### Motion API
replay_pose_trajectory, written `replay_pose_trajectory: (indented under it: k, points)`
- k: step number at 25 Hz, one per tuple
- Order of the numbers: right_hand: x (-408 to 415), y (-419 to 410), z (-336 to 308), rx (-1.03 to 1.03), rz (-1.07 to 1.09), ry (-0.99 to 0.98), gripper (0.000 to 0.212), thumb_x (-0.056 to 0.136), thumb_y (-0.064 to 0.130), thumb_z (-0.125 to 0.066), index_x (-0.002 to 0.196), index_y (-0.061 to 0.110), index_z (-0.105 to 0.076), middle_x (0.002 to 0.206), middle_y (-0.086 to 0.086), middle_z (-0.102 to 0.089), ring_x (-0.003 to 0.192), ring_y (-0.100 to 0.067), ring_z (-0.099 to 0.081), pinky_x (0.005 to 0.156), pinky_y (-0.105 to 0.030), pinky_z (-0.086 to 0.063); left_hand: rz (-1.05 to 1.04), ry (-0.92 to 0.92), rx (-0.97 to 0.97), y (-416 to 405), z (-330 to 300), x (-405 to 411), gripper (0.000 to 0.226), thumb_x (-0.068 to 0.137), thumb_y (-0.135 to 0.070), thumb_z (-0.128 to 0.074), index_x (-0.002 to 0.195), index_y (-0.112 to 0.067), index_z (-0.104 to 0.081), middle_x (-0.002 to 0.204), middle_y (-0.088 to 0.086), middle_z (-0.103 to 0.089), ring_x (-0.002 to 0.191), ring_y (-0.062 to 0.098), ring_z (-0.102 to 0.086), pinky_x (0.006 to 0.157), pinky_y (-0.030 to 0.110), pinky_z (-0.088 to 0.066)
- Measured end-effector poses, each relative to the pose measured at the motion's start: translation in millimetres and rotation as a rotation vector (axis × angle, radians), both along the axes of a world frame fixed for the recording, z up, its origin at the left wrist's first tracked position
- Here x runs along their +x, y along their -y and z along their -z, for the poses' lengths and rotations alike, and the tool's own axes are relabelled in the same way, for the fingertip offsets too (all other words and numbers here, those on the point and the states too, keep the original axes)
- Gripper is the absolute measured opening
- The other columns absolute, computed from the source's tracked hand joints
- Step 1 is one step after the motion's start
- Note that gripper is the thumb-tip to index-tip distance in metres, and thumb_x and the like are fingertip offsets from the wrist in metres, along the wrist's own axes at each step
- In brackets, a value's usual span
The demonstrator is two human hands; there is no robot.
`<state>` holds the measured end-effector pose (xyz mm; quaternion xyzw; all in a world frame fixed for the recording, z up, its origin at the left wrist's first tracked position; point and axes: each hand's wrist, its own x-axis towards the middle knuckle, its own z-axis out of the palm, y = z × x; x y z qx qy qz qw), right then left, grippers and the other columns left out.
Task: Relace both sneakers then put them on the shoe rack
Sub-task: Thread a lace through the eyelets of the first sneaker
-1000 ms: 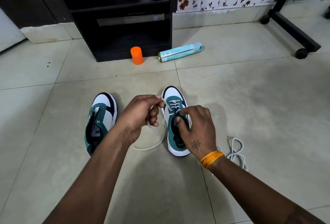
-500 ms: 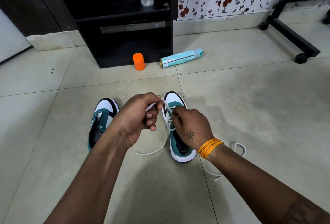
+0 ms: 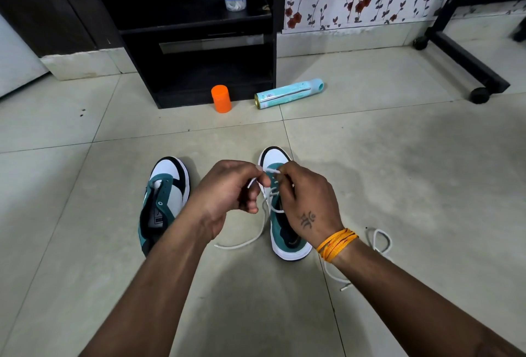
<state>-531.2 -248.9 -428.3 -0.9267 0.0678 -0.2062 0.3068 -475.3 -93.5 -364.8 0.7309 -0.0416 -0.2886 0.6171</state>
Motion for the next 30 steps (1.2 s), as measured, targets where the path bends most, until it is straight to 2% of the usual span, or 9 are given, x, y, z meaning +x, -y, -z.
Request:
replay_pose_trajectory:
  k: [2, 5, 9, 11, 14, 16, 20, 25, 30]
  points:
    - [-1, 0, 3, 0.022, 0.018, -0.027, 0.015, 0.100, 0.022, -0.051, 0.088, 0.020, -0.059, 0.070, 0.000, -0.062, 0.065, -0.029, -0.055, 0.058, -0.044, -0.049, -0.082, 0.058, -0.018, -1, 3, 1, 0.023, 0.102, -0.012, -0.060, 0.092, 0.001, -0.076, 0.062, 0.013, -0.064, 0.053, 0.024, -0.062, 0.061, 0.032, -0.059]
    - [-2, 0, 6, 0.030, 0.025, -0.049, 0.014, 0.099, 0.023, -0.053, 0.088, 0.020, -0.060, 0.071, -0.002, -0.063, 0.065, -0.030, -0.057, 0.058, -0.043, -0.049, -0.140, 0.068, -0.079, -2, 6, 3, 0.015, 0.102, -0.007, -0.061, 0.103, 0.000, -0.074, 0.075, 0.018, -0.075, 0.066, 0.027, -0.074, 0.071, 0.036, -0.063]
    - [-2, 1, 10, 0.076, 0.027, -0.056, 0.014, 0.099, 0.024, -0.053, 0.092, 0.021, -0.065, 0.074, -0.002, -0.067, 0.069, -0.029, -0.061, 0.061, -0.042, -0.050, -0.110, -0.176, -0.311, -4, 5, 6, 0.031, 0.104, -0.013, -0.045, 0.111, 0.004, -0.070, 0.105, 0.025, -0.077, 0.099, 0.035, -0.077, 0.087, 0.039, -0.064]
    - [-3, 0, 12, 0.135, 0.010, -0.047, 0.014, 0.098, 0.025, -0.056, 0.090, 0.022, -0.066, 0.071, -0.001, -0.066, 0.067, -0.026, -0.060, 0.062, -0.041, -0.050, -0.084, -0.234, -0.387, -8, 5, 8, 0.039, 0.100, -0.006, -0.035, 0.117, 0.005, -0.069, 0.113, 0.025, -0.075, 0.107, 0.036, -0.075, 0.089, 0.038, -0.063]
    - [-2, -1, 13, 0.226, -0.014, -0.048, 0.015, 0.096, 0.024, -0.060, 0.083, 0.020, -0.065, 0.063, 0.001, -0.060, 0.061, -0.019, -0.056, 0.063, -0.041, -0.050, -0.099, -0.143, -0.330, -10, 10, 10, 0.026, 0.101, -0.001, -0.049, 0.111, 0.002, -0.072, 0.108, 0.025, -0.077, 0.101, 0.035, -0.077, 0.082, 0.034, -0.065]
    - [-2, -2, 13, 0.285, -0.015, -0.074, 0.010, 0.094, 0.021, -0.062, 0.093, 0.023, -0.071, 0.067, 0.004, -0.066, 0.063, -0.016, -0.061, 0.067, -0.039, -0.053, -0.129, -0.082, -0.280, -10, 14, 9, 0.017, 0.100, -0.006, -0.059, 0.105, 0.000, -0.074, 0.102, 0.024, -0.078, 0.093, 0.033, -0.079, 0.076, 0.031, -0.064]
    - [-6, -3, 3, 0.350, 0.010, -0.056, 0.022, 0.090, 0.019, -0.067, 0.109, 0.028, -0.072, 0.072, 0.008, -0.069, 0.066, -0.011, -0.064, 0.070, -0.036, -0.055, -0.132, -0.031, -0.207, -10, 21, 9, 0.021, 0.100, -0.001, -0.055, 0.107, 0.000, -0.074, 0.101, 0.021, -0.079, 0.095, 0.032, -0.078, 0.080, 0.033, -0.065]
    - [-6, -8, -10, 0.119, -0.037, 0.114, 0.008, 0.088, 0.031, -0.075, 0.093, 0.027, -0.071, 0.083, 0.011, -0.068, 0.071, -0.005, -0.060, 0.064, -0.034, -0.053, -0.072, 0.042, -0.095, -1, 24, 6, 0.030, 0.100, 0.007, -0.047, 0.110, 0.002, -0.075, 0.101, 0.023, -0.078, 0.089, 0.028, -0.077, 0.080, 0.035, -0.065]
    - [-7, -8, -11, -0.056, -0.042, 0.206, 0.007, 0.092, 0.024, -0.069, 0.098, 0.024, -0.071, 0.089, 0.006, -0.065, 0.068, -0.015, -0.061, 0.056, -0.036, -0.049, 0.010, 0.119, 0.021, 4, 22, 2, 0.036, 0.100, 0.006, -0.045, 0.100, -0.008, -0.078, 0.087, 0.008, -0.080, 0.084, 0.021, -0.078, 0.086, 0.039, -0.064]
